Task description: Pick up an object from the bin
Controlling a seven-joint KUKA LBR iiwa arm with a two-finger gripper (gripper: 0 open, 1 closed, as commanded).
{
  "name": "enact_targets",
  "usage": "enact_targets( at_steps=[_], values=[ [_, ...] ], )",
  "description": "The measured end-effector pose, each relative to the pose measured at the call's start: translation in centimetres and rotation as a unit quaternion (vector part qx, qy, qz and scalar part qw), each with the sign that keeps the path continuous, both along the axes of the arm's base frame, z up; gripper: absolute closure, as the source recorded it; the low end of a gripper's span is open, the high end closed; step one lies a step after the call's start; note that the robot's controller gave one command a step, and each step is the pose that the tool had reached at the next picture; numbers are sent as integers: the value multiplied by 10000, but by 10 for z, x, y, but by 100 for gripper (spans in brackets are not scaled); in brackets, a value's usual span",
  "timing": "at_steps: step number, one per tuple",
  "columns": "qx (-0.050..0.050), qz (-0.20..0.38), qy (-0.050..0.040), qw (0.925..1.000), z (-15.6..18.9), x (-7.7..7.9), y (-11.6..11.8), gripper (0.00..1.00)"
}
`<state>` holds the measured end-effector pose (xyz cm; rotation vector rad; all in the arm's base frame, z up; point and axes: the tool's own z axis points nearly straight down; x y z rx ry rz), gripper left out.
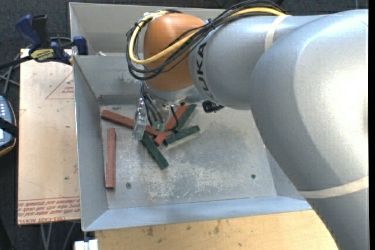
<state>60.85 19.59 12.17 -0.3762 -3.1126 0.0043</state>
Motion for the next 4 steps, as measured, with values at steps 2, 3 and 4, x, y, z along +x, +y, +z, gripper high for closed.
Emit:
enact_targets(
  at_steps=[2, 3, 4],
  values=[
    [18, 354, -45, 9994, -44, 32, 5, 100],
    [18, 354, -44, 9994, -44, 32, 5, 100],
    [15, 186, -53, 9998, 96, 31, -19, 100]
  ],
)
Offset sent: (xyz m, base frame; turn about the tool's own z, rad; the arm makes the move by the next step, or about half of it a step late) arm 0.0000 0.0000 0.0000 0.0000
